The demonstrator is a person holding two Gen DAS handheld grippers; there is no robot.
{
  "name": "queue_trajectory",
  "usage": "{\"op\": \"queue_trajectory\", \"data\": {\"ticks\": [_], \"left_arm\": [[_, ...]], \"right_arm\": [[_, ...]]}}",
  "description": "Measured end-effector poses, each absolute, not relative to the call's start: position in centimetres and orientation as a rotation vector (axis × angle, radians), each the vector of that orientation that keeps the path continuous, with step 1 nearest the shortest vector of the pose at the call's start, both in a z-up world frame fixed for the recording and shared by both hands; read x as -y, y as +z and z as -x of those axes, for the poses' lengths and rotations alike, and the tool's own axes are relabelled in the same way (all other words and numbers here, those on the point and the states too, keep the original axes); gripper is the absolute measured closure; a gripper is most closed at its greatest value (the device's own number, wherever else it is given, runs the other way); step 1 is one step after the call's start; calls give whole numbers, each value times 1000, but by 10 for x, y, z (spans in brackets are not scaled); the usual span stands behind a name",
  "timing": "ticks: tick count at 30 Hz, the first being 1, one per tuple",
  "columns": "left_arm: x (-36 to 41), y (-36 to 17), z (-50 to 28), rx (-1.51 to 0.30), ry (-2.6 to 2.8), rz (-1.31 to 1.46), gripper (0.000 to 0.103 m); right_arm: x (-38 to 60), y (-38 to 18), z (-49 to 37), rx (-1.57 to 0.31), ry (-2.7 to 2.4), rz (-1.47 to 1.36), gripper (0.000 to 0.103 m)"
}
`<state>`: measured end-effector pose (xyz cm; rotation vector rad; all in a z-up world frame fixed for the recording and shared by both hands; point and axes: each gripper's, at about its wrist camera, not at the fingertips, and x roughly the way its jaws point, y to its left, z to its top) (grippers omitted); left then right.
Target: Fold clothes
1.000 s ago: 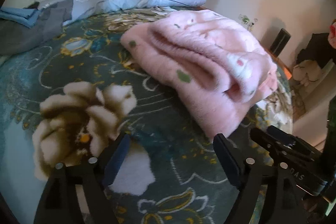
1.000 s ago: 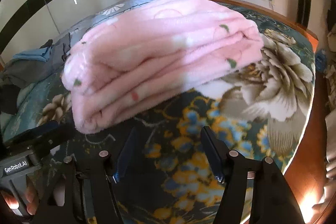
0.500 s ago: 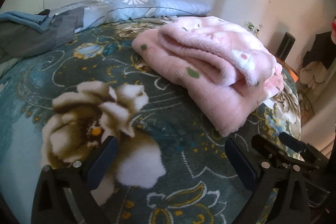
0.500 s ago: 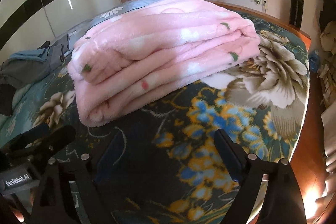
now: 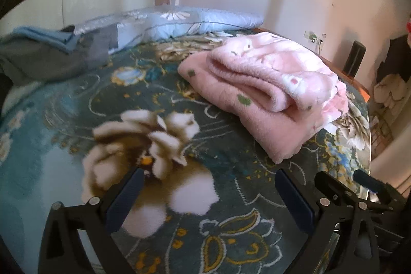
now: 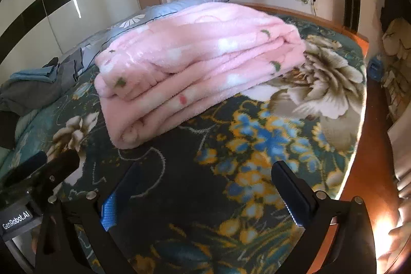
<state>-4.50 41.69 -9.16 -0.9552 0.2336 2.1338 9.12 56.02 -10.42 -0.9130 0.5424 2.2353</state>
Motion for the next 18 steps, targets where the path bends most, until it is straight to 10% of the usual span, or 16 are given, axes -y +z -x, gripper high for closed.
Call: {"op": "queue_trajectory", "data": {"ticks": [18], "left_arm": [[-399, -50, 23, -286, 2156, 847, 0]], "right_arm": [[-534, -68, -111, -511, 2198, 862, 1]]}}
